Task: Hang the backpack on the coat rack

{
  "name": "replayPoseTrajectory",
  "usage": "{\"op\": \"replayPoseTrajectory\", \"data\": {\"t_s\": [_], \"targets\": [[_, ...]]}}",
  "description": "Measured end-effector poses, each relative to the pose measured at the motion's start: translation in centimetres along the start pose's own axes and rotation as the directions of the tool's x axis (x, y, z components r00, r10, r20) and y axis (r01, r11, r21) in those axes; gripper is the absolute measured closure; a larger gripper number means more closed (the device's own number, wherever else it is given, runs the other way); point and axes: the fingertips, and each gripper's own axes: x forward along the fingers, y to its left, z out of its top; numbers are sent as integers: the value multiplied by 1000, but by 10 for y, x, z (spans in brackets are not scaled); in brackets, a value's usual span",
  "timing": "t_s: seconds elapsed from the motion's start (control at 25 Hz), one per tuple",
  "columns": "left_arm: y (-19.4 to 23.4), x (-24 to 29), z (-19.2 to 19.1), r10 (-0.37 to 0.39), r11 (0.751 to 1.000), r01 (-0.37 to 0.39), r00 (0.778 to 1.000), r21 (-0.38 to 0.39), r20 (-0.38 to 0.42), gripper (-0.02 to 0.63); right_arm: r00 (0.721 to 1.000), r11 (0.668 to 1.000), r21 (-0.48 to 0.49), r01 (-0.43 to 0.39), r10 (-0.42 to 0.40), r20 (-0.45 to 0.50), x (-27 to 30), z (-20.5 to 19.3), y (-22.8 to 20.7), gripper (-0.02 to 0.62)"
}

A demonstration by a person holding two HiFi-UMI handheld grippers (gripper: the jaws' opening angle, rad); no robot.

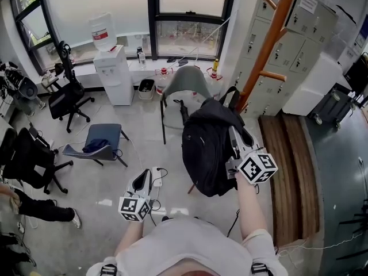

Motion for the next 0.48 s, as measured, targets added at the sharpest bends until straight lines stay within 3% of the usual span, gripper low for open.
{"op": "replayPoseTrajectory", "data": {"t_s": [0.48], "targets": [[-6, 6, -4, -21, 1000, 21, 1000, 20, -14, 595, 997, 995, 76, 67, -69, 23, -6, -13, -31, 525]]}}
